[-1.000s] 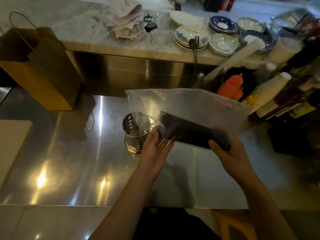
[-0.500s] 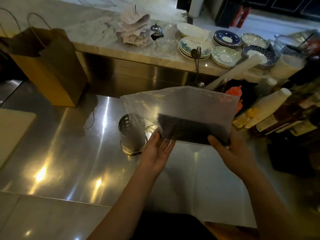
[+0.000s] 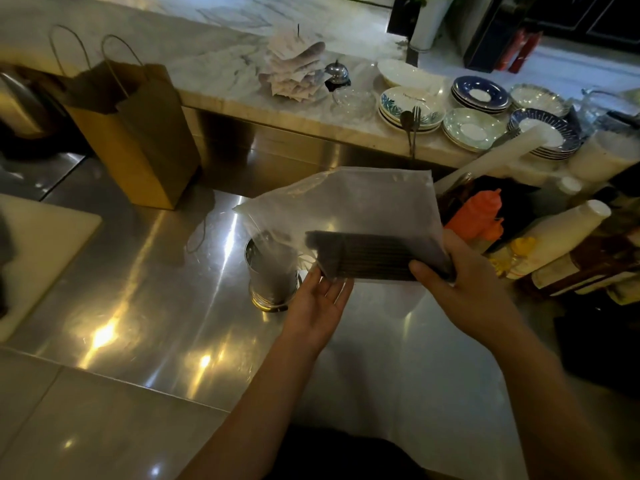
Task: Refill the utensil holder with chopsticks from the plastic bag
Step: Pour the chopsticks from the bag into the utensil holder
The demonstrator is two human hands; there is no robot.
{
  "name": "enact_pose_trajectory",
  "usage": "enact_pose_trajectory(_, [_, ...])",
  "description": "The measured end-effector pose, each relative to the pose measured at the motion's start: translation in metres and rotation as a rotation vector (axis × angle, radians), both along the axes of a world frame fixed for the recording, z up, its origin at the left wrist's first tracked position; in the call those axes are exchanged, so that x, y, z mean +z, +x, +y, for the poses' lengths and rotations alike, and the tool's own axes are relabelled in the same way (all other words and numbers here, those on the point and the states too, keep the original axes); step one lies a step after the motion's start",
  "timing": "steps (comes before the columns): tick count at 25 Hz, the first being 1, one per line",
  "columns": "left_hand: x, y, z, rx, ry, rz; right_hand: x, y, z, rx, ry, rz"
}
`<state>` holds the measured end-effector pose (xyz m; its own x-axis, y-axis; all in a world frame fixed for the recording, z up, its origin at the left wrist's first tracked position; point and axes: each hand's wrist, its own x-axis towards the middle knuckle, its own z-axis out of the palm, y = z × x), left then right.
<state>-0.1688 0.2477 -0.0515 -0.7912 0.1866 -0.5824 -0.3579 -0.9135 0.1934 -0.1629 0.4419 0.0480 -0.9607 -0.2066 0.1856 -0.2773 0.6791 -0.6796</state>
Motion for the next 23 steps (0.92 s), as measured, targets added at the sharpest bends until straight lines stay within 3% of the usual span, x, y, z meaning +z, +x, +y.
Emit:
enact_pose_trajectory(11, [-0.004, -0.001, -0.006, 0.025, 0.111, -0.017, 0.01, -0.009, -0.01, 0.021, 0.043, -0.052])
enact_pose_trajectory(23, [0.006, 0.003, -0.004, 0.0, 0.077, -0.037, 0.011, -0.007, -0.009, 0.033, 0.049, -0.068])
